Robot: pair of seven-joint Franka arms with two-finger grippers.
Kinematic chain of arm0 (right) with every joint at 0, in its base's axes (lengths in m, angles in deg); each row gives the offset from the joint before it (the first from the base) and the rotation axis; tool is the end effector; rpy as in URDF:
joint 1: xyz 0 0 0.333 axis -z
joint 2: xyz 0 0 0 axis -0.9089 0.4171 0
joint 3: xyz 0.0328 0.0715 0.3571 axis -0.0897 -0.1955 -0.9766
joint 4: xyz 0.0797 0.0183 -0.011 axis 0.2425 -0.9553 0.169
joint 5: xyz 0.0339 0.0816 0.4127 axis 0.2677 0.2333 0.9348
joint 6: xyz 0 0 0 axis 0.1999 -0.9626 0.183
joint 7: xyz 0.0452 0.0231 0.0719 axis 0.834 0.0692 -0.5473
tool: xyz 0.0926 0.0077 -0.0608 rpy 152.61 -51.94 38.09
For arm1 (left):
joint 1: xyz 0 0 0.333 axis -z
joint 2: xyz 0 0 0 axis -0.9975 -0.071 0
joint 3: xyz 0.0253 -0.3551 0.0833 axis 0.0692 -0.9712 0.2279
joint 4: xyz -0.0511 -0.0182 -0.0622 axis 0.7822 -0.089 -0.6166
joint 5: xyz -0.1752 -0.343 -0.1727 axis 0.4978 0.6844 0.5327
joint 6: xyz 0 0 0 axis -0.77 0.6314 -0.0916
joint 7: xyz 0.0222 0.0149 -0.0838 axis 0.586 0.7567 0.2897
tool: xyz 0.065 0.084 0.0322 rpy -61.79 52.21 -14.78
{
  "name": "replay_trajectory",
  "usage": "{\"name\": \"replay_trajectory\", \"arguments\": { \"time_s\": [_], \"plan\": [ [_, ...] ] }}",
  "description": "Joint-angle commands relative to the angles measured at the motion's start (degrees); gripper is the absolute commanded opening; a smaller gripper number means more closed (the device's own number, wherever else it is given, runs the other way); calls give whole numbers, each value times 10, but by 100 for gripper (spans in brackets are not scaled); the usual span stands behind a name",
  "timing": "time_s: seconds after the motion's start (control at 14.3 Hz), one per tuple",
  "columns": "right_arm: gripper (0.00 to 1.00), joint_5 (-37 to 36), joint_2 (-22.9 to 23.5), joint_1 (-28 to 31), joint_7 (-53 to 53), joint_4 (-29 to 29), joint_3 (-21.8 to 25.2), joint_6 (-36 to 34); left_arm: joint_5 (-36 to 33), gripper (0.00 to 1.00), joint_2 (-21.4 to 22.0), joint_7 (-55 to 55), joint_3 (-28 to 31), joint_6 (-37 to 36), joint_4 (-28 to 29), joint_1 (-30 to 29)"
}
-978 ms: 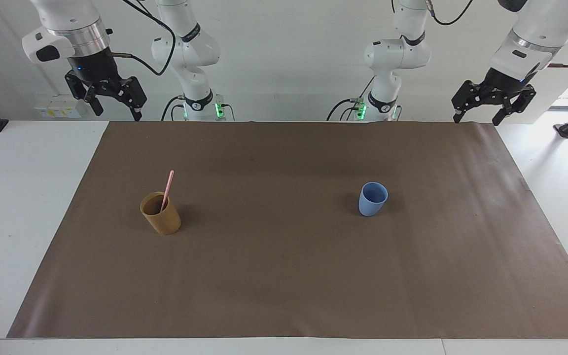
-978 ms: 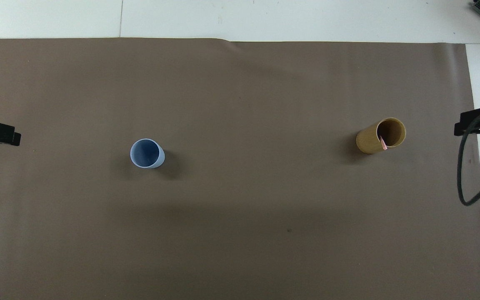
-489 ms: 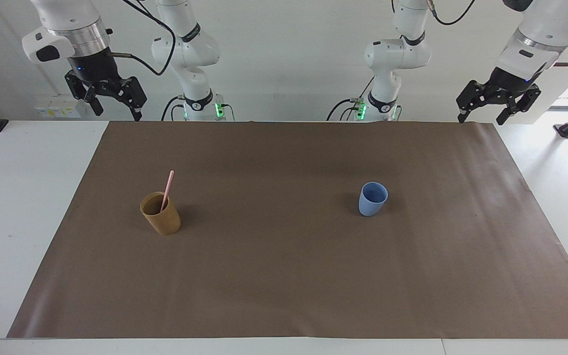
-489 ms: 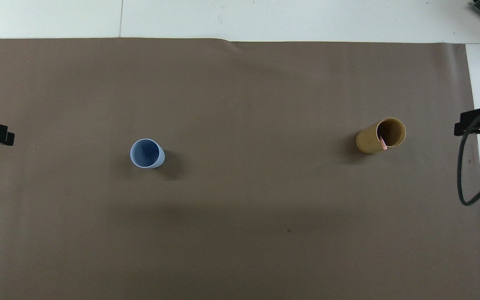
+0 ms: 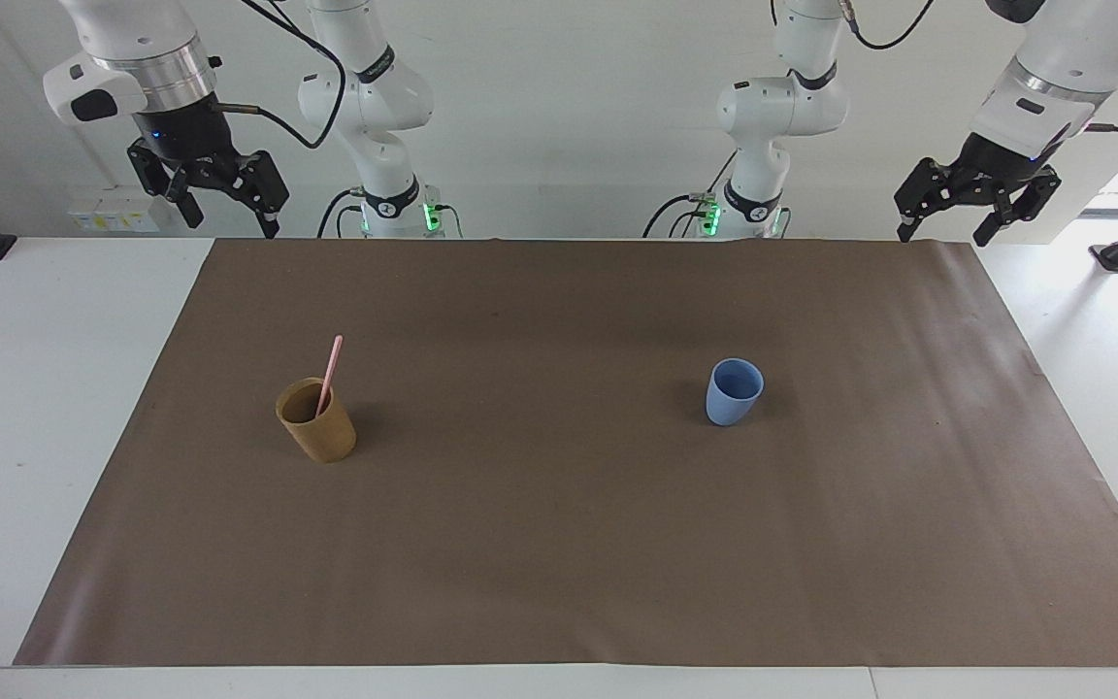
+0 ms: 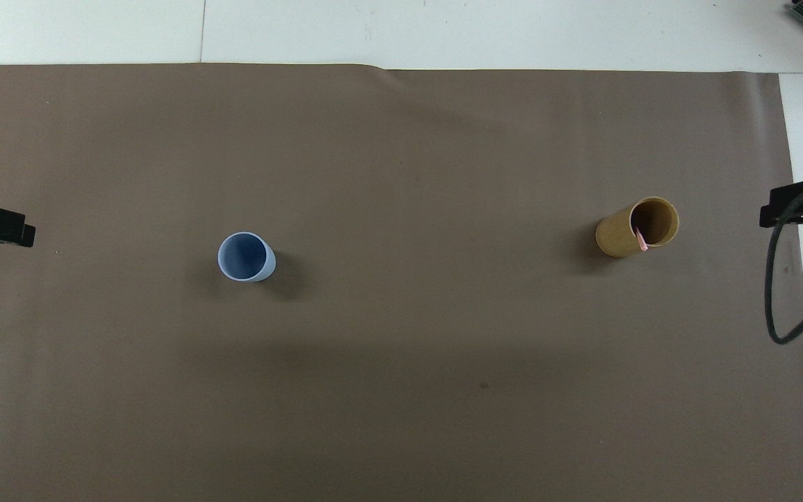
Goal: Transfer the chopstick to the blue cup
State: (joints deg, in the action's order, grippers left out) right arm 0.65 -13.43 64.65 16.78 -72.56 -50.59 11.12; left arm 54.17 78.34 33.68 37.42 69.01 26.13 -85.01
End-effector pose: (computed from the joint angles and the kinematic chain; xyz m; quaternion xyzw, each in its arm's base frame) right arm 0.5689 -0.0088 0.7314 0.9955 -0.0896 0.0279 0.0146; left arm 0.5639 -0.0303 0.7154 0.9977 -0.0675 0.0037 0.0099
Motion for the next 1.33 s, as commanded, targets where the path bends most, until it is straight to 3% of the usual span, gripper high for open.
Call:
{"name": "replay_trajectory", "arguments": {
  "time_s": [0.0,0.28,0.63,0.84,1.05,1.26],
  "plan": [
    [100,3,-7,-1,-12,-8,4,-3,1,100,16,-5,-1,26,37,0],
    [100,3,-7,-1,-12,-7,4,-3,1,100,14,-31,-3,78,105,20],
    [100,4,-7,-1,-12,-8,4,-3,1,100,16,-136,-3,205,200,77],
    [100,3,-7,-1,-12,-7,4,-3,1,100,8,-141,-3,235,234,92],
    [100,3,-7,-1,-12,-8,4,-3,2,100,8,-139,-4,323,291,100],
    [100,3,-7,-1,-12,-8,4,-3,2,100,-44,-139,-4,377,308,116]
  ]
}}
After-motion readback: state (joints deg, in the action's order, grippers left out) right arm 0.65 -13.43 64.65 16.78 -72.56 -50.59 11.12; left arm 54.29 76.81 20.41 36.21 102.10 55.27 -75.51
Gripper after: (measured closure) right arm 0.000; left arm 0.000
